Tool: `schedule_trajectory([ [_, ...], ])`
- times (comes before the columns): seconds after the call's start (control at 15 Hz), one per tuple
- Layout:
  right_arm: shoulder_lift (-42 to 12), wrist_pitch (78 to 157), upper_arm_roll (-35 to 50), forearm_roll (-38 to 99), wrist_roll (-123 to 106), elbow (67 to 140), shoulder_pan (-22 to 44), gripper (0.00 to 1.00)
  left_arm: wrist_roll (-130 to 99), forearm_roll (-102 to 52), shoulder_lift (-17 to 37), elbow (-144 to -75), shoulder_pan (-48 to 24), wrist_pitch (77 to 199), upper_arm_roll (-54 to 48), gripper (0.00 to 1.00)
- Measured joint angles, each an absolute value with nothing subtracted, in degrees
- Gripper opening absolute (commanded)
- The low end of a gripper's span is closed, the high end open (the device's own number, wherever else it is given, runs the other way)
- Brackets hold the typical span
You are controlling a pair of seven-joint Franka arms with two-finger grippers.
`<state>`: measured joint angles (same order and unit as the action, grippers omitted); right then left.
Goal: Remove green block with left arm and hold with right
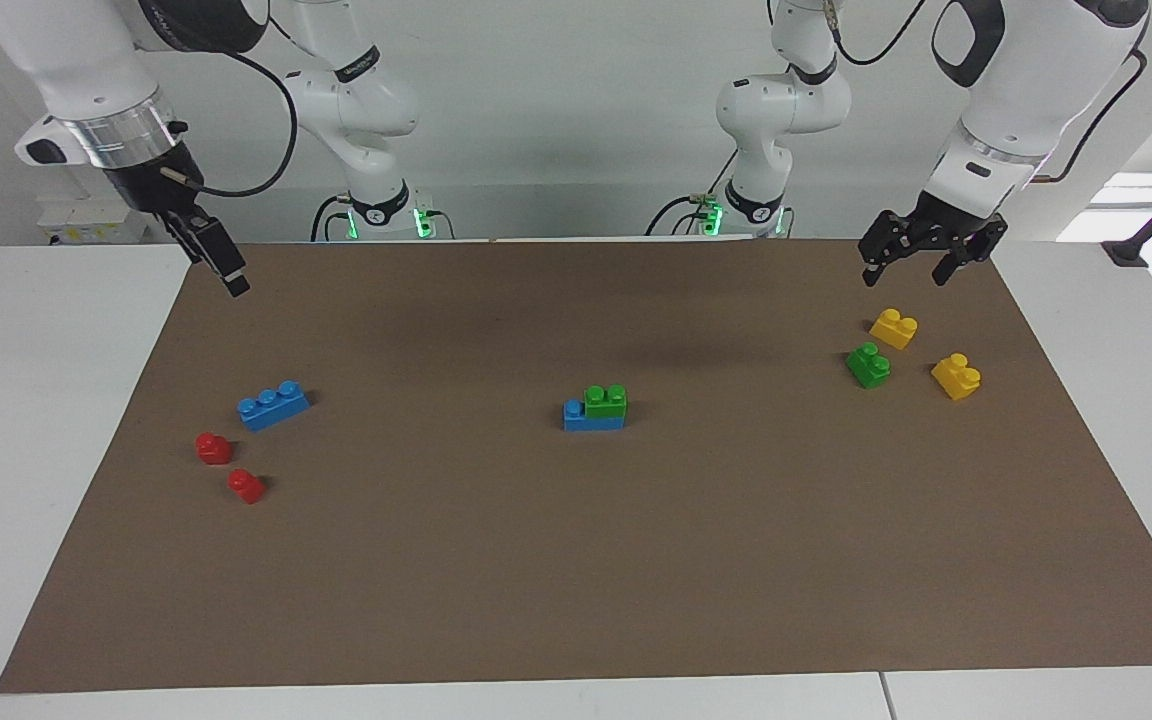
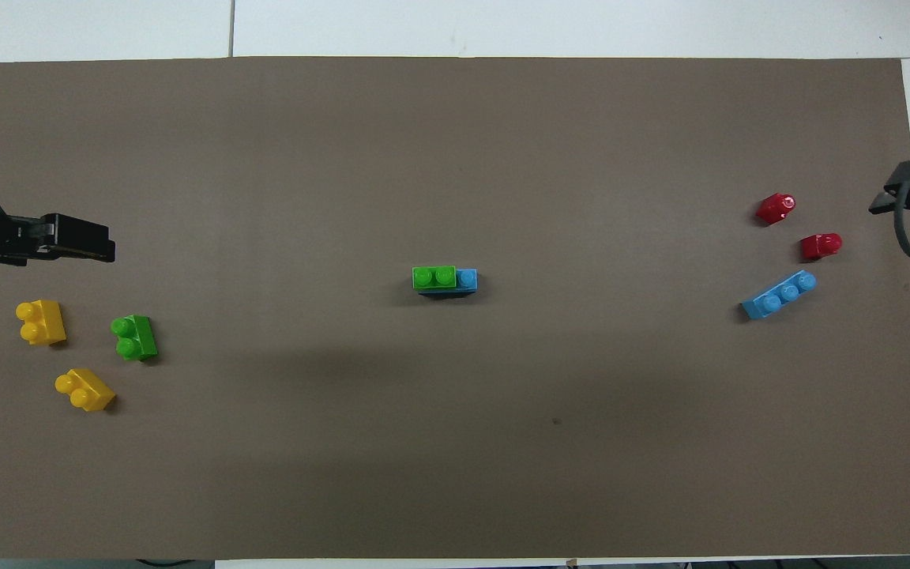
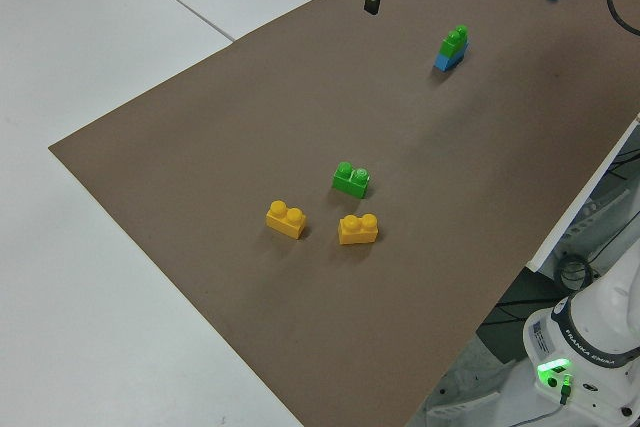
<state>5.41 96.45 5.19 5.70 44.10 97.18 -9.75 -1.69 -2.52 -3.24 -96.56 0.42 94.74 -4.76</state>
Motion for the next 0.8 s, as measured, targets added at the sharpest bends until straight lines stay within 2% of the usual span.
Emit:
schedule_trajectory([
  [0.27,6.63,96.37,5.19,13.15,54.87,100.12,-9.85,1.00,-3.35,-2.52,-3.25,-96.56,0.46,94.75,-4.65,1.00],
  [0.53,9.18,97.36,5.16,20.95,65.31,105.71,-10.00,1.00,-19.92,-2.63,-3.42,-97.42,-0.08,94.75,-5.50,1.00],
  [0.8,10.54,103.40,5.46,21.84,73.78,109.58,-7.53,1.00,-38.92,-2.70,-5.01,-101.08,-5.86,95.92,-6.10,1.00],
])
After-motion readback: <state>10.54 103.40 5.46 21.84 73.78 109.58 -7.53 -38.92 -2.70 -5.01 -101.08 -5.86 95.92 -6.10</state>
